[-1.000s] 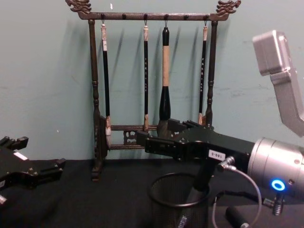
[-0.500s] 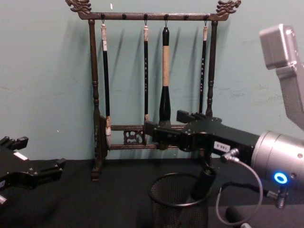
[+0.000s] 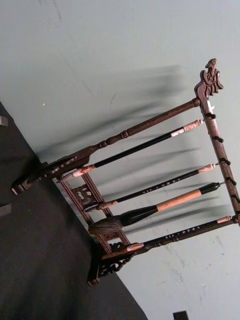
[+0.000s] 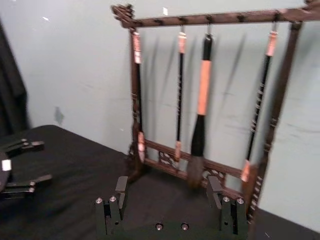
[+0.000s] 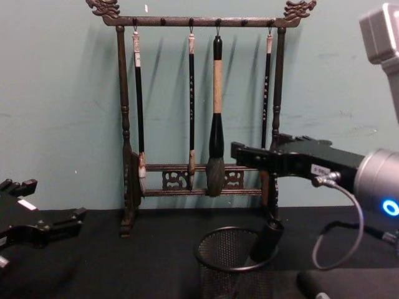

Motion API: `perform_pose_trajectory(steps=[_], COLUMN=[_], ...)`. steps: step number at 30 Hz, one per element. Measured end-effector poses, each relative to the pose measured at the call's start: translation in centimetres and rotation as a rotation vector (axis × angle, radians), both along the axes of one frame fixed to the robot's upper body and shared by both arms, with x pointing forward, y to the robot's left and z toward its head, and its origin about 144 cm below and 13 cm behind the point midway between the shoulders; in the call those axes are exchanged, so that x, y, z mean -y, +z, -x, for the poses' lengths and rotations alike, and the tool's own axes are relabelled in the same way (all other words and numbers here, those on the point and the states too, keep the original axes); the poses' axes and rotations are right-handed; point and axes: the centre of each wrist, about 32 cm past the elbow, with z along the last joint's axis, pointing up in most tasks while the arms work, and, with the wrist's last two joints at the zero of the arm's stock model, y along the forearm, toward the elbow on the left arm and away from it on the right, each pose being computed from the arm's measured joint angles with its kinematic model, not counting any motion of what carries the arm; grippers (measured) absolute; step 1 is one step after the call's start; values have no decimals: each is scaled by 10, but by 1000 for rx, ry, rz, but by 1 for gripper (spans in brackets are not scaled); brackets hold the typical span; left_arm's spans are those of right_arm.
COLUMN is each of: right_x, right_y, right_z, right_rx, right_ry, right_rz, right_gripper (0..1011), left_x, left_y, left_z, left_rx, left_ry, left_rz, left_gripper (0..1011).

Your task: Pick up the water-based marker from the table and place it into the pen holder.

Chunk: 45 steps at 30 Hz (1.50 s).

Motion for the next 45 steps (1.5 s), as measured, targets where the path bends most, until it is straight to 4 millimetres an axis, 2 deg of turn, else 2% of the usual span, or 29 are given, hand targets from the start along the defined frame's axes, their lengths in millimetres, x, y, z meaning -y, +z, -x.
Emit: perform_pose_trajectory(steps=[12, 20, 34, 45], right_x=[7, 13, 13, 11], right_y=[5, 3, 4, -4], right_z=[16, 27, 27, 24], right_rx=[-98, -236, -412, -469], right_ry=[-116, -168, -158, -171], right_rz=[63, 136, 189, 215], right_gripper=[1000, 1000, 1000, 1000], left_x=[0, 0, 0, 0], left_y=[0, 0, 0, 0], left_z=[0, 0, 0, 0], left_rx=[0, 0, 0, 0], left_ry=[0, 0, 0, 0], left_rz=[0, 0, 0, 0], left_gripper=[1001, 1001, 1001, 1001])
